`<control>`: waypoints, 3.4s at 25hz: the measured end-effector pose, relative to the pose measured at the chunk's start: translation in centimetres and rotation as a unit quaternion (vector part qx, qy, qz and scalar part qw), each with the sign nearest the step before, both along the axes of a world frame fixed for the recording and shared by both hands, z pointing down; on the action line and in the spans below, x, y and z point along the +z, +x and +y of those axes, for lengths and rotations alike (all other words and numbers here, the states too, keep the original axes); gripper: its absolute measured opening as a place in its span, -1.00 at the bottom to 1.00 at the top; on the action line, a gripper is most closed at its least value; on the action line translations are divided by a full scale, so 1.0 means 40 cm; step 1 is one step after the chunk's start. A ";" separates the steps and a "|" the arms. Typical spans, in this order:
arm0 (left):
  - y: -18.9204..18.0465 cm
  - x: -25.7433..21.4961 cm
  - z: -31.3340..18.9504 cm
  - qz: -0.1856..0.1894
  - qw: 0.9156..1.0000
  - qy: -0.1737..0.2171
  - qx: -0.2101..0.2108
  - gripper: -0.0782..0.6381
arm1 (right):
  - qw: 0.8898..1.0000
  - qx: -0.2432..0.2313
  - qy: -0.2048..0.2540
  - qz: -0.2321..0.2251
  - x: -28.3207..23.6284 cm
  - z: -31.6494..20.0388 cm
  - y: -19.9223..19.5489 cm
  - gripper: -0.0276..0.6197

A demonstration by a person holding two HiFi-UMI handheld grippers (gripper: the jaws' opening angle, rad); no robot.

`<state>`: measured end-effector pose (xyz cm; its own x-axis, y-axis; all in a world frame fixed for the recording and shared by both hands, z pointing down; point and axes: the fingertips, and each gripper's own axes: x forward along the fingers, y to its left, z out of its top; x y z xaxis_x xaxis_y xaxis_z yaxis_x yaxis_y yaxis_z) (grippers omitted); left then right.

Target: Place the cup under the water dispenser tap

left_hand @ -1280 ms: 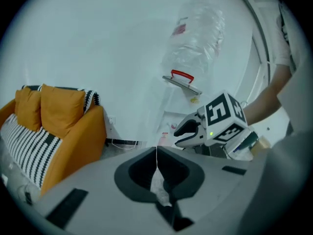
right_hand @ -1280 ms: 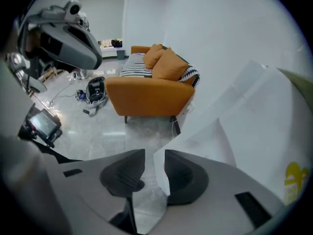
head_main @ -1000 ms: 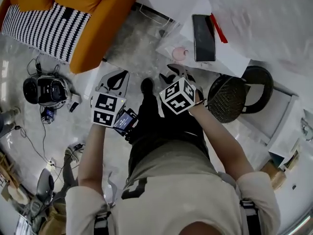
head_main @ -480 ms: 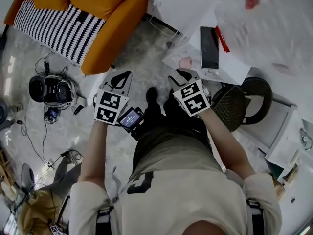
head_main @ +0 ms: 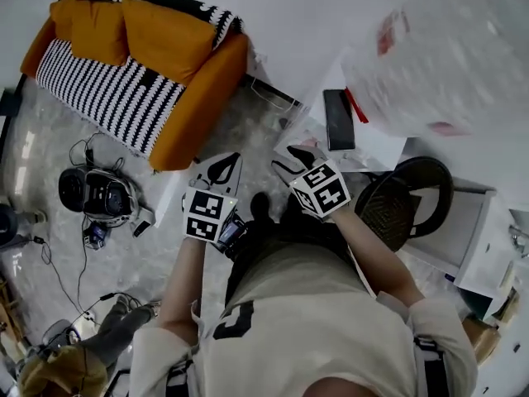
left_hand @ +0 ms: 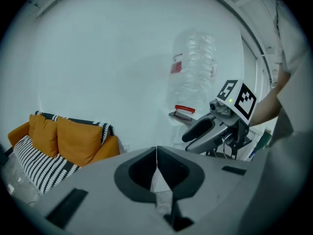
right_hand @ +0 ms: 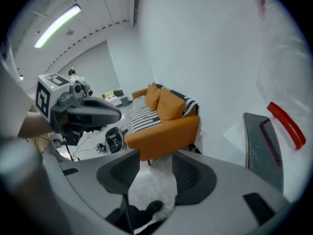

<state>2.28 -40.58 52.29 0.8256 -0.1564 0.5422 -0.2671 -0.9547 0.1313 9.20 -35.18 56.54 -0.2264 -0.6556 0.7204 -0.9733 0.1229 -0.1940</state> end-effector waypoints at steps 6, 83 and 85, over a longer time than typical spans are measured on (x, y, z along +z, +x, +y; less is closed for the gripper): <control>0.002 -0.064 -0.020 0.021 1.000 0.015 0.009 -0.62 | 0.998 0.027 0.036 -0.044 -0.070 -0.021 -0.012 -0.27; -0.599 -0.493 0.784 0.122 0.912 0.144 -0.365 -0.62 | 0.899 -0.342 0.199 -0.188 -0.556 0.623 -0.670 -0.83; -0.630 -0.490 0.781 0.128 0.913 0.140 -0.362 -0.62 | 0.901 -0.341 0.193 -0.189 -0.552 0.623 -0.701 -0.83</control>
<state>-22.94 -9.33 32.68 0.5456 -0.8133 0.2022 -0.8355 -0.5466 0.0558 -18.86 -10.27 34.46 -0.8523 -0.4563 0.2556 -0.5194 0.7958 -0.3114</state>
